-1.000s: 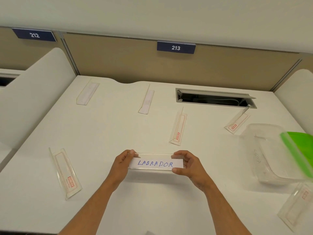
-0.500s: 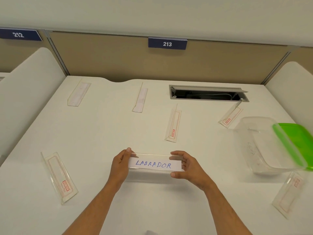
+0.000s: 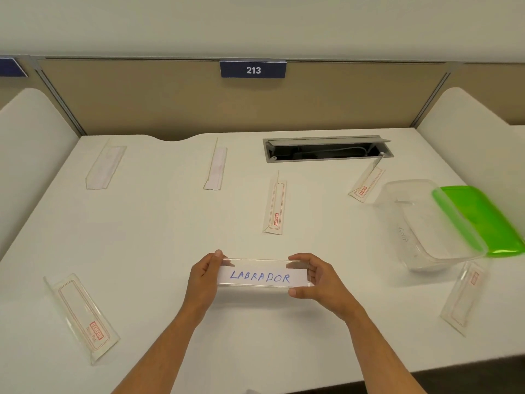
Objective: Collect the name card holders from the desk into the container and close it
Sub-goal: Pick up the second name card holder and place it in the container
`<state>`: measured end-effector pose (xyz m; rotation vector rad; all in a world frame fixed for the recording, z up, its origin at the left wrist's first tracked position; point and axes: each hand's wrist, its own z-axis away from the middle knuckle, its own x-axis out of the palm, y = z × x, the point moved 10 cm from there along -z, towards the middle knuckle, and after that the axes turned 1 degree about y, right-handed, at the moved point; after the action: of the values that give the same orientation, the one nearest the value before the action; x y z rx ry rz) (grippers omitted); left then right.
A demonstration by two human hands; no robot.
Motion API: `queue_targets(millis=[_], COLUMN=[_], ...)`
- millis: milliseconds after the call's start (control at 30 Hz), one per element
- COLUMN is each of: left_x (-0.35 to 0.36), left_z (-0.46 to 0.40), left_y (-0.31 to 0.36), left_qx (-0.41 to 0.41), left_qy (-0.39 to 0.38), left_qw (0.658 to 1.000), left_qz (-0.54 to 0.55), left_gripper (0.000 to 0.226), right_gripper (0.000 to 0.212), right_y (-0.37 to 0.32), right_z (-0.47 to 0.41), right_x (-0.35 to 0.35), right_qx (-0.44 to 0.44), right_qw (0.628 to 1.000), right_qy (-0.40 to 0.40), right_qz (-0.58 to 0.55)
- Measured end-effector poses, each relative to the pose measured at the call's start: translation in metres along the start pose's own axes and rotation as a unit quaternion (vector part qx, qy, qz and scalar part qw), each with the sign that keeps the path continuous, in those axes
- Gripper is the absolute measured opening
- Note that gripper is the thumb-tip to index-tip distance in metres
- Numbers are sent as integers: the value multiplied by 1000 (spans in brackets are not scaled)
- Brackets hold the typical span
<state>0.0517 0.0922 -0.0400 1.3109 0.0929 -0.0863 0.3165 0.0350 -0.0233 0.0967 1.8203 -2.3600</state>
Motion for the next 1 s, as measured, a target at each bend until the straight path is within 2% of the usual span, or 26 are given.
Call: queue_targets(millis=[367, 567, 767, 1000], left_x=[53, 93, 146, 208], left_z=[-5, -6, -3, 2], left_y=[0, 1, 6, 16], left_qx=[7, -6, -8, 30], left_qy=[-93, -148, -186, -226], left_qw=[996, 989, 983, 974], left_qz=[-8, -12, -5, 0], left_gripper=[33, 35, 46, 35], right_gripper=[66, 65, 65, 64], right_y=[21, 27, 33, 31], right_z=[35, 56, 83, 110], right_x=[-38, -66, -110, -172], right_qx=[24, 26, 27, 17], right_qw=[997, 993, 985, 970], right_qy=[74, 111, 167, 242], right_qz=[-16, -17, -10, -2])
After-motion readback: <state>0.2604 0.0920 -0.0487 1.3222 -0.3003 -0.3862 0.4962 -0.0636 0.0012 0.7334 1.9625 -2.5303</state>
